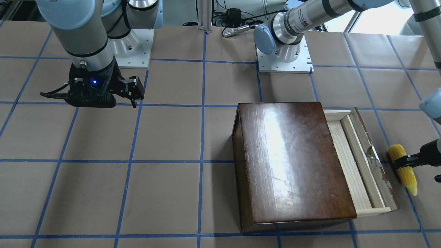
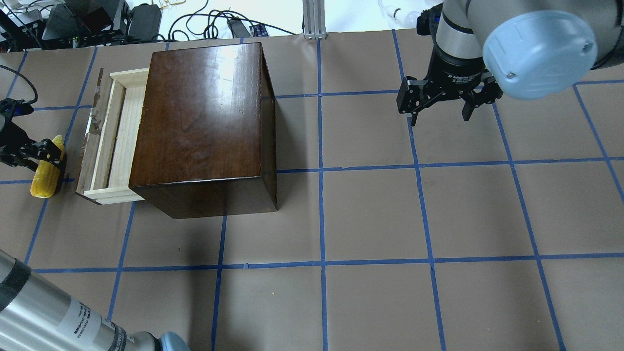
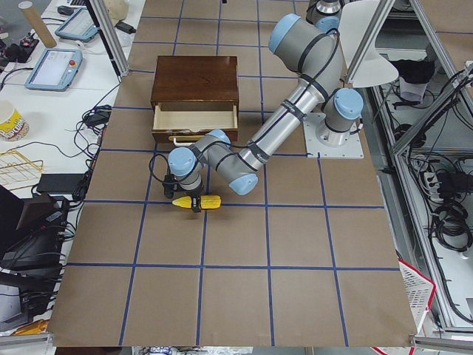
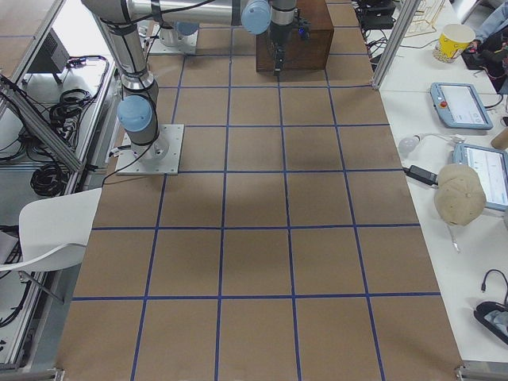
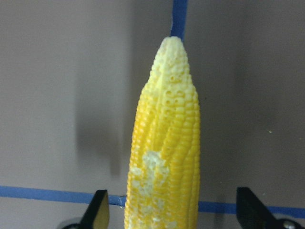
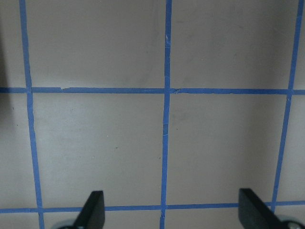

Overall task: Open drawer and put corn inside
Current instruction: 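Release the handle and lower the left gripper onto the yellow corn, then lift the corn with the left gripper and carry it over the drawer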

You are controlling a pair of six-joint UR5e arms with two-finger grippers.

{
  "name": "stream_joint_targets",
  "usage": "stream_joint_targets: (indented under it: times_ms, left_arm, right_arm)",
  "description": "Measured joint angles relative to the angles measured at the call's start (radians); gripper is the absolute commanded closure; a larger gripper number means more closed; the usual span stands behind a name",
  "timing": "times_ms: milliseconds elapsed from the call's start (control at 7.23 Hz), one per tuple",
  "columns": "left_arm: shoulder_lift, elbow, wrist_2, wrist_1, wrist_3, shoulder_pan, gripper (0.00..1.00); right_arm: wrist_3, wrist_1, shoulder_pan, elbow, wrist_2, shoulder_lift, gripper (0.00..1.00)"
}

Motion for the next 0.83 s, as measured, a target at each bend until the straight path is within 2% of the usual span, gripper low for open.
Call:
stream_joint_targets:
  times_ms: [138, 553, 830]
  left_arm:
    - [-0.004, 0.003, 0.002, -0.001, -0.001, 0.000, 1.00]
    - [0.026, 0.011, -0.002, -0.016, 0.003, -0.003, 1.00]
    - [0.079, 0.036, -0.006, -0.072, 0.006, -0.014, 1.00]
  right_arm:
    - [0.000, 0.000, 0.000, 0.000, 0.000, 0.000, 0.00]
    - [0.000, 0.000, 0.000, 0.000, 0.000, 0.000, 0.00]
    - [0.000, 0.000, 0.000, 0.000, 0.000, 0.000, 0.00]
